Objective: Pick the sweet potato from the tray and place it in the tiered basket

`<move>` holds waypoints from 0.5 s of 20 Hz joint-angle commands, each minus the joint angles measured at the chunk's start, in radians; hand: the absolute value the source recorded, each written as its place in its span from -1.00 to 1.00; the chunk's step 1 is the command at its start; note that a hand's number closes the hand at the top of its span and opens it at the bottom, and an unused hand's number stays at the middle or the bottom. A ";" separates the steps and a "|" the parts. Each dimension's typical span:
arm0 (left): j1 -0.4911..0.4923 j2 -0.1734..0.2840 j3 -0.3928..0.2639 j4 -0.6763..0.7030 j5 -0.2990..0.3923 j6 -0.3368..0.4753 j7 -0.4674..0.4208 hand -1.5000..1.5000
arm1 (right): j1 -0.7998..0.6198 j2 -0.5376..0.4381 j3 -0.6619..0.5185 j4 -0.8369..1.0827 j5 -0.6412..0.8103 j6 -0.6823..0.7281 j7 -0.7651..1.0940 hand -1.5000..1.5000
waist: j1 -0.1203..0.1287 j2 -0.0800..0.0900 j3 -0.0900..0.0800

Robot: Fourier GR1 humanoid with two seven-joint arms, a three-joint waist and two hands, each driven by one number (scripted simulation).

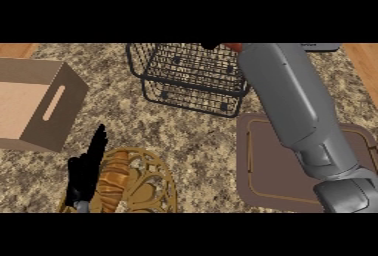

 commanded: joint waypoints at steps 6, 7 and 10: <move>0.023 -0.014 -0.021 -0.016 -0.015 -0.005 0.019 0.00 | -0.028 0.081 -0.186 0.187 -0.156 -0.144 -0.087 -1.00 | 0.011 0.008 -0.001; 0.048 -0.038 -0.038 -0.009 -0.027 0.012 0.001 0.00 | -0.016 0.070 -0.211 0.197 -0.178 -0.160 -0.121 -1.00 | 0.011 0.009 -0.001; 0.025 0.009 -0.008 -0.030 -0.019 -0.012 0.030 0.00 | -0.018 0.098 -0.257 0.251 -0.229 -0.229 -0.187 -1.00 | 0.020 0.012 -0.001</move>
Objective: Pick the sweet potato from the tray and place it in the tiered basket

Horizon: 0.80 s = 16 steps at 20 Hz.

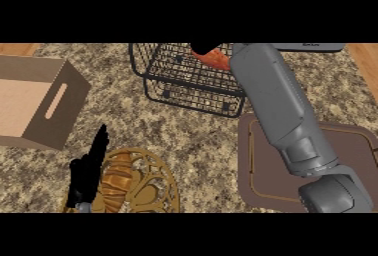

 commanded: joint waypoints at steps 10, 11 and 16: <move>0.032 -0.009 0.013 0.031 0.005 -0.012 0.004 0.00 | 0.025 -0.027 -0.174 -0.070 -0.222 -0.213 -0.245 -1.00 | -0.034 -0.010 -0.003; 0.027 0.009 0.019 0.022 0.011 -0.032 -0.004 0.00 | 0.017 -0.061 -0.205 -0.025 -0.222 -0.263 -0.268 -1.00 | -0.018 -0.002 -0.003; 0.014 0.003 0.037 0.028 -0.001 -0.001 0.023 0.00 | 0.082 -0.167 -0.237 -0.114 -0.220 -0.302 -0.162 -1.00 | -0.052 -0.014 -0.003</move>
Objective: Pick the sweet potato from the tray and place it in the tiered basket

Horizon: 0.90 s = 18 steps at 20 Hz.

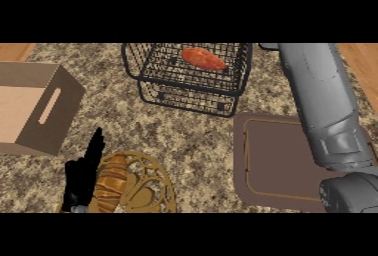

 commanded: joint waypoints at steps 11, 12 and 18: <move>0.075 -0.041 -0.009 -0.025 -0.021 0.042 -0.015 0.00 | 0.388 -0.385 -0.181 -0.408 -0.247 0.378 0.125 -1.00 | -0.048 -0.013 -0.002; 0.042 -0.014 0.039 0.036 0.008 0.015 -0.027 0.00 | 0.420 -0.399 -0.185 -0.458 -0.271 0.428 0.164 -1.00 | -0.057 -0.013 -0.003; 0.022 -0.019 0.033 0.045 0.001 0.001 -0.038 0.00 | 0.653 -0.506 -0.348 -0.586 -0.487 0.656 0.125 -1.00 | -0.037 -0.006 -0.002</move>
